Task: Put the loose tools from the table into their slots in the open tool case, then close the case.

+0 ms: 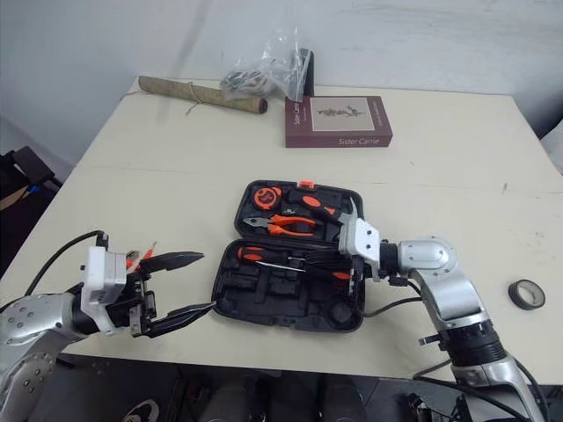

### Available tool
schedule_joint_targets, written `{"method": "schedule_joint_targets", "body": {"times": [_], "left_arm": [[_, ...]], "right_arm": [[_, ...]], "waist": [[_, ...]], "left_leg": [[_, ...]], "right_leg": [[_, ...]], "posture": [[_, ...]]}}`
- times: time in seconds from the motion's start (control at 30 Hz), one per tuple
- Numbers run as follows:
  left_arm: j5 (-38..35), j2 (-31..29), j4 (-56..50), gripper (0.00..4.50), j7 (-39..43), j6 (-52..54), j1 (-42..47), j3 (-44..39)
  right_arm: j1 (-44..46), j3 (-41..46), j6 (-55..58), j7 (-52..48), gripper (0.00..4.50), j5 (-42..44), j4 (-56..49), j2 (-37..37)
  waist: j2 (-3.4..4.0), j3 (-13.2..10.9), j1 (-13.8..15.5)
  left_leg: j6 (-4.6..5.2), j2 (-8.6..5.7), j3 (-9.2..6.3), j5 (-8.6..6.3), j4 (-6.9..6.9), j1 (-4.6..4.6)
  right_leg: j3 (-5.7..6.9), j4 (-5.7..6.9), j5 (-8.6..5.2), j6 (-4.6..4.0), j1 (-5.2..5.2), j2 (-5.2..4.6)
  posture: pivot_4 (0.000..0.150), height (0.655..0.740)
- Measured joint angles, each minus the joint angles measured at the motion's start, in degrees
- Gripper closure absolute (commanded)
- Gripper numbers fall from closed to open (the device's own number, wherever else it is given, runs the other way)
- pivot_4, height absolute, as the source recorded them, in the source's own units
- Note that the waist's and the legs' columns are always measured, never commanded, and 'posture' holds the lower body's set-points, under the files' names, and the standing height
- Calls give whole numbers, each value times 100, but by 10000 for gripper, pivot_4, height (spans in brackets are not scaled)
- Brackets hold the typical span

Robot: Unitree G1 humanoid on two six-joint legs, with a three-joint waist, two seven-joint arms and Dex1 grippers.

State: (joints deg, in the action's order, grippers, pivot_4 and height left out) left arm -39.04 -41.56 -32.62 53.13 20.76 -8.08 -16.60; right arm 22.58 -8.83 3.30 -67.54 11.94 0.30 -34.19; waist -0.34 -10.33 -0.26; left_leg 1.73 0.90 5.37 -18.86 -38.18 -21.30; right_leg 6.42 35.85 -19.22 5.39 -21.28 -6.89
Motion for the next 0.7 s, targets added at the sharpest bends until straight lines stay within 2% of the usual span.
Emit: {"method": "schedule_joint_targets", "body": {"times": [0.23,0.7], "left_arm": [[69,0,19,0,25,-31,59,47],[127,10,150,0,21,-99,70,89]], "right_arm": [[-69,-220,-846,272,44244,-449,453,70],[-117,-469,-1712,723,44244,-1112,554,106]], "waist": [[-5,4,0],[-17,20,-39]], "left_leg": [[-3,4,-3,-1,1,24],[-30,27,-10,-26,13,94]], "right_leg": [[0,-8,0,0,25,3],[-1,-32,-12,-21,85,17]], "posture": [[1500,7400],[1500,7400]]}}
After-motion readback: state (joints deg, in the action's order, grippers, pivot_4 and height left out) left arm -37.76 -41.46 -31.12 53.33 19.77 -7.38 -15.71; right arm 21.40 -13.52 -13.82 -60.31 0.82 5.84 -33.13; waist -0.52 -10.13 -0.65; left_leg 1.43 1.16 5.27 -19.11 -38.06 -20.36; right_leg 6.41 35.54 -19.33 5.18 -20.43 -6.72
